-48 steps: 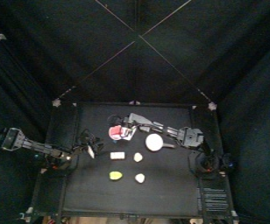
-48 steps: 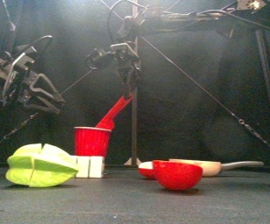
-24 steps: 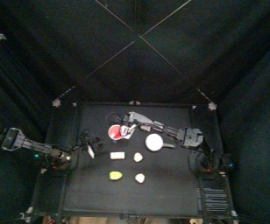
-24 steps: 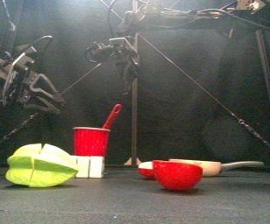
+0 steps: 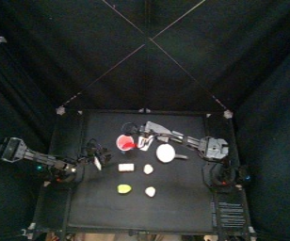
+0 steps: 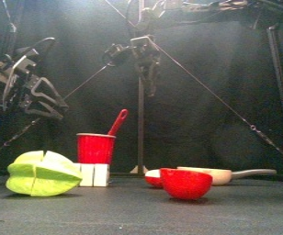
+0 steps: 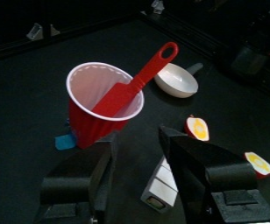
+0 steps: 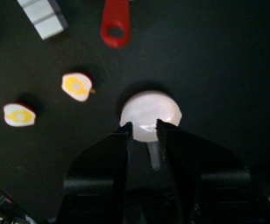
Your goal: Put knife in cup
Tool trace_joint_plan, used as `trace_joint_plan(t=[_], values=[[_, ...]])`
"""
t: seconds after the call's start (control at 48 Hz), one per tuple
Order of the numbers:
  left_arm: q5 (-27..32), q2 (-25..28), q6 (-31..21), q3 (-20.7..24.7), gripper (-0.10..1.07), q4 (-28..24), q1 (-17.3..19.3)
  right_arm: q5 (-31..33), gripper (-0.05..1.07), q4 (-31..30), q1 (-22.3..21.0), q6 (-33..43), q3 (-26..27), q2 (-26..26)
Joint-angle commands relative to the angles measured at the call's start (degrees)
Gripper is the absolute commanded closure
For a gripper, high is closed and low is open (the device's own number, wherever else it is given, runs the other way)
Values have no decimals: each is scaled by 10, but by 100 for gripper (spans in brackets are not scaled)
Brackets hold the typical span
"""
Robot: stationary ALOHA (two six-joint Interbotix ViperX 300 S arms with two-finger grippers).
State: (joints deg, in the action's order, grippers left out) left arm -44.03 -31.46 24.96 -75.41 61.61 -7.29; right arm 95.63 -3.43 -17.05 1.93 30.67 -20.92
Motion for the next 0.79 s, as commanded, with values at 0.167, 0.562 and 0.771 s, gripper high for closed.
trace_joint_plan(t=[0.167,0.562,0.771], values=[[-1,0,1,4,18,-3,-1,-9,33,-48,45,12,-105,109],[7,1,2,5,18,-6,-1,-22,33,-105,104,58,-189,158],[7,1,2,4,18,-7,-1,-33,33,-105,104,60,-216,163]])
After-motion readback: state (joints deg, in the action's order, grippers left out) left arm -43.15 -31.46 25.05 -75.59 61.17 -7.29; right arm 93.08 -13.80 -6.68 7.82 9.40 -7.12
